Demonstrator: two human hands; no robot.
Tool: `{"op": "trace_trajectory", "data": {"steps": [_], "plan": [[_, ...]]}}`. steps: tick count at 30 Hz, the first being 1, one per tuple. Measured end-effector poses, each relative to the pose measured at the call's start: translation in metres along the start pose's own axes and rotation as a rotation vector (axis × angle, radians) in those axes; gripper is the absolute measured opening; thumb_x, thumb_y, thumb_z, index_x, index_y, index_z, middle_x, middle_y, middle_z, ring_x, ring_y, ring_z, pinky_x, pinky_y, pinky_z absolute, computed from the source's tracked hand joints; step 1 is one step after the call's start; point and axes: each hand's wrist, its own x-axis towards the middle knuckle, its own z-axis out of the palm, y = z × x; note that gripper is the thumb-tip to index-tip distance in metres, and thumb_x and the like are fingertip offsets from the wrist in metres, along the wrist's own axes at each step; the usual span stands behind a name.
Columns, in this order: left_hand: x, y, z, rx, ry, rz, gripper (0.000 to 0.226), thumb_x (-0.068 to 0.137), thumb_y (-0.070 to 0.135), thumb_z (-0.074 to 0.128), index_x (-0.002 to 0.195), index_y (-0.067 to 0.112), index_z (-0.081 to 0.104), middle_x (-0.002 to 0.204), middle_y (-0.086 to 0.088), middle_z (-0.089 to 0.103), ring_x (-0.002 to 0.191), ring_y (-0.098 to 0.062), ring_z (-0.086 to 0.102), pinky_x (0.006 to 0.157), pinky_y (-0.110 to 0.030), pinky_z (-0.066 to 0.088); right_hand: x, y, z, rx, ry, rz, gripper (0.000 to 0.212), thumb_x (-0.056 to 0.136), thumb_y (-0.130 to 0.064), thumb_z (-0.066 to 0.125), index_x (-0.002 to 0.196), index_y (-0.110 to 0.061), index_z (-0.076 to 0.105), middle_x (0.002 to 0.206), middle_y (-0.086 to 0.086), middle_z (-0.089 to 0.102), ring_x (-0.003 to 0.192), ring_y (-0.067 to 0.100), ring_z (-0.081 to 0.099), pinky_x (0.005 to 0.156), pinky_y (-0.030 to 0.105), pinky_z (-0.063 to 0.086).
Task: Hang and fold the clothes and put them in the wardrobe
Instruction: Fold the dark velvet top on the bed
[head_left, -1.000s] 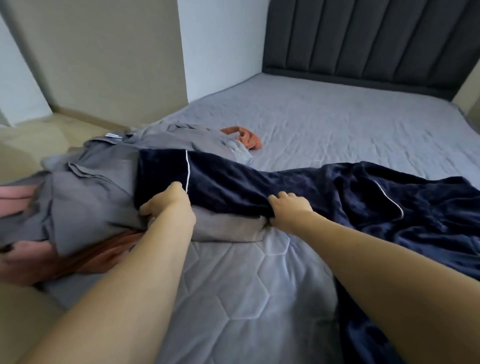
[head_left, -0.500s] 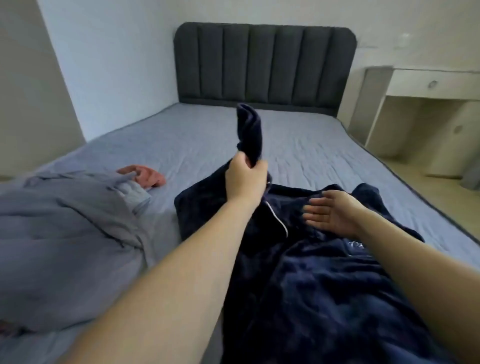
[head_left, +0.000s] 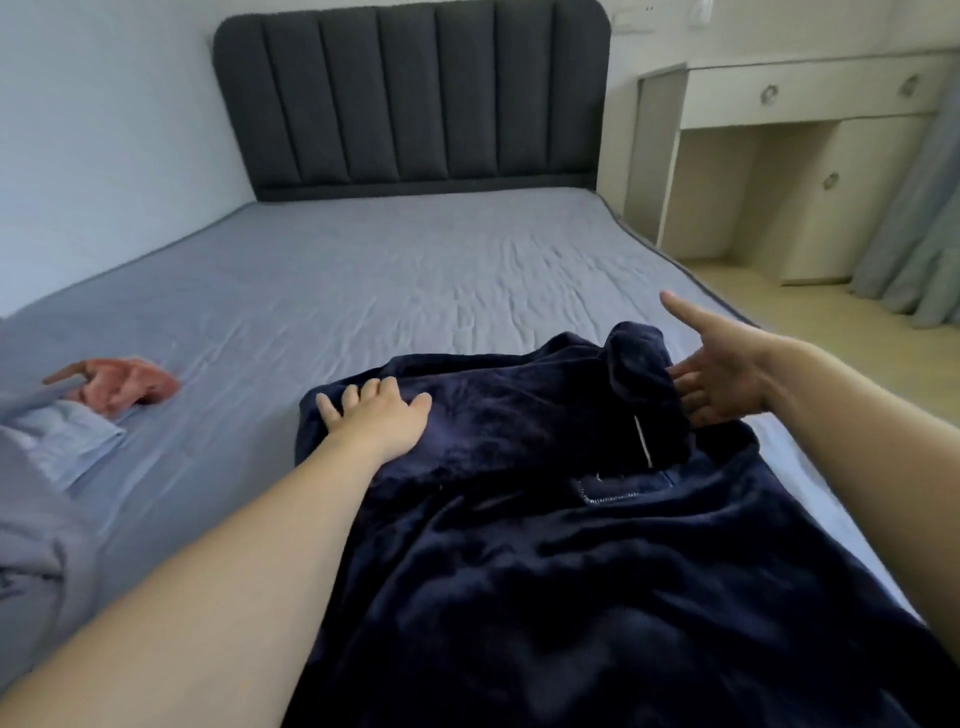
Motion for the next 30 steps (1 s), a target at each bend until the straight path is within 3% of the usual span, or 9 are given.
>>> {"op": "trace_trajectory", "data": {"steps": [4, 6, 9, 12, 15, 18, 21, 24, 30], "plan": [[0.019, 0.006, -0.002, 0.092, 0.047, 0.042, 0.060, 0.098, 0.054, 0.026, 0.137, 0.013, 0.046, 0.142, -0.012, 0.048, 0.135, -0.033, 0.035, 0.117, -0.053, 0.013, -0.002, -0.025, 0.015, -0.596, 0.095, -0.037, 0.112, 0.038, -0.082, 0.074, 0.124, -0.014, 0.049, 0.119, 0.012, 0.058, 0.108, 0.035, 0.059, 0.082, 0.045, 0.053], [0.021, 0.008, 0.001, 0.077, 0.171, 0.091, 0.048, 0.099, 0.043, 0.030, 0.123, 0.009, 0.054, 0.130, -0.014, 0.056, 0.123, -0.035, 0.045, 0.103, -0.046, 0.033, 0.008, -0.020, 0.037, -0.963, 0.257, -0.091, 0.072, 0.059, -0.061, 0.081, 0.108, -0.016, 0.054, 0.116, 0.008, 0.059, 0.103, 0.030, 0.059, 0.088, 0.039, 0.049], [0.022, 0.000, -0.006, 0.093, 0.487, 0.059, 0.037, 0.101, 0.029, 0.033, 0.107, 0.006, 0.061, 0.114, -0.017, 0.064, 0.109, -0.037, 0.053, 0.090, -0.045, 0.038, 0.024, -0.012, 0.054, -1.231, 0.440, -0.263, 0.019, 0.088, -0.026, 0.058, 0.087, -0.011, 0.046, 0.102, 0.007, 0.056, 0.084, 0.026, 0.052, 0.071, 0.029, 0.042], [0.024, -0.014, -0.016, 0.178, 0.606, -0.026, 0.034, 0.101, 0.027, 0.038, 0.112, 0.004, 0.061, 0.113, -0.017, 0.061, 0.109, -0.037, 0.050, 0.093, -0.048, 0.034, 0.032, -0.017, 0.034, -0.951, 0.616, -0.421, 0.017, 0.089, -0.011, 0.047, 0.075, -0.003, 0.043, 0.093, 0.015, 0.056, 0.070, 0.026, 0.052, 0.054, 0.029, 0.037], [0.013, 0.003, -0.008, 0.126, 0.466, 0.039, 0.052, 0.097, 0.048, 0.034, 0.131, 0.010, 0.045, 0.137, -0.015, 0.038, 0.128, -0.035, 0.031, 0.109, -0.061, 0.016, 0.046, -0.001, 0.035, -1.108, 0.749, -0.403, 0.029, 0.085, -0.011, 0.047, 0.112, -0.001, 0.044, 0.126, 0.022, 0.047, 0.110, 0.039, 0.052, 0.089, 0.045, 0.044], [-0.008, 0.028, 0.027, 0.009, 0.167, 0.265, 0.077, 0.079, 0.078, 0.005, 0.145, 0.042, 0.021, 0.158, 0.009, 0.005, 0.147, -0.020, -0.005, 0.104, -0.066, -0.021, 0.063, 0.028, 0.061, -1.348, 0.881, -0.679, 0.062, 0.087, -0.026, 0.044, 0.145, -0.012, 0.026, 0.152, 0.014, 0.023, 0.138, 0.034, 0.028, 0.111, 0.062, 0.011], [-0.018, 0.016, 0.061, 0.041, -0.059, 0.302, 0.085, 0.069, 0.088, -0.007, 0.147, 0.055, -0.005, 0.161, 0.018, -0.014, 0.146, -0.012, -0.025, 0.101, -0.067, -0.028, 0.083, 0.056, 0.074, -1.447, 0.685, -0.761, 0.065, 0.093, -0.057, 0.019, 0.152, -0.028, 0.018, 0.161, 0.005, 0.014, 0.147, 0.025, 0.011, 0.116, 0.054, -0.009], [-0.017, 0.009, 0.076, 0.066, 0.010, 0.303, 0.083, 0.071, 0.088, -0.008, 0.146, 0.053, -0.015, 0.161, 0.015, -0.018, 0.145, -0.014, -0.029, 0.101, -0.068, -0.027, 0.109, 0.073, 0.060, -1.255, 0.483, -0.641, 0.063, 0.093, -0.063, 0.016, 0.152, -0.041, 0.010, 0.162, -0.001, 0.008, 0.149, 0.016, 0.004, 0.119, 0.047, -0.005], [-0.017, 0.008, 0.084, 0.066, 0.111, 0.360, 0.082, 0.075, 0.087, -0.006, 0.148, 0.049, -0.013, 0.162, 0.012, -0.015, 0.146, -0.017, -0.026, 0.101, -0.069, -0.025, 0.124, 0.073, 0.054, -1.112, 0.502, -0.716, 0.060, 0.091, -0.065, 0.019, 0.149, -0.048, 0.013, 0.162, -0.005, 0.012, 0.148, 0.012, 0.005, 0.119, 0.043, -0.005]]}}
